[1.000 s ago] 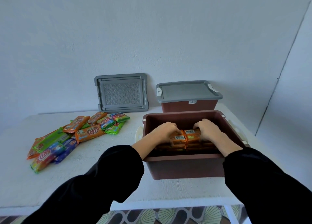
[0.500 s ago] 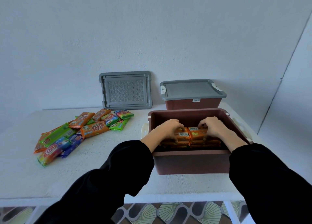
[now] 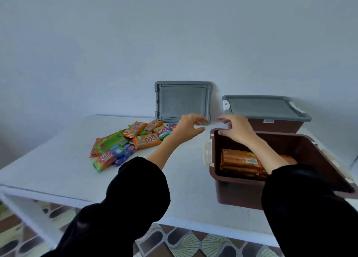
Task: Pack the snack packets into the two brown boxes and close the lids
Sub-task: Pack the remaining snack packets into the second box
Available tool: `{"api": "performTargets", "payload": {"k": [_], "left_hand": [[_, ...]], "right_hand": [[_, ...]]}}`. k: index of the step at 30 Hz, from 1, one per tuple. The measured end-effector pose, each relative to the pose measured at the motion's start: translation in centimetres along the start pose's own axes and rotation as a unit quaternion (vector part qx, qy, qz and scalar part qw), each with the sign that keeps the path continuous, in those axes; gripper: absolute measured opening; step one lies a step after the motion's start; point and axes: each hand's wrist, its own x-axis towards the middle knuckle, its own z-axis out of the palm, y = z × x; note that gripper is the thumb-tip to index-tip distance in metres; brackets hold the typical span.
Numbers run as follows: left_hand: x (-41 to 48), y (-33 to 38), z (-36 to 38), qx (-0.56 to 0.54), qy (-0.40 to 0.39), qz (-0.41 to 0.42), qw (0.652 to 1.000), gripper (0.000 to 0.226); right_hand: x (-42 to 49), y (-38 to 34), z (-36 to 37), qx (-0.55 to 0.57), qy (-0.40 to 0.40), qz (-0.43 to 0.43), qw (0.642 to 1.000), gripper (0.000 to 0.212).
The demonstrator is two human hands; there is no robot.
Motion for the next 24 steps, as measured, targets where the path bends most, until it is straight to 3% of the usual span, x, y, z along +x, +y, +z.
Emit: {"api": "performTargets", "payload": {"k": [6, 11, 17, 24], "left_hand": [[-4.1, -7.2, -7.3, 0.024, 0.099, -0.131, 0.986, 0.026], [-6.7, -12.3, -11.2, 0.058, 0.128, -0.219, 0.966, 0.025], [-9.1, -18.1, -12.4, 0.109, 0.035, -0.310, 0.944, 0.047], [-13.3, -23.2, -10.7, 0.100, -0.046, -0.373, 0.921, 0.074]], "right_hand": [[3.9, -7.0, 5.2, -0.002, -0.060, -0.073, 0.996, 0.053], [6.9, -11.5, 9.3, 0.004, -0.100, -0.112, 0.989, 0.051], [10.7, -13.5, 15.5, -0.008, -0.160, -0.142, 0.977, 0.053], [13.8, -12.9, 22.5, -0.090, -0.278, -0.179, 0.939, 0.075]]}}
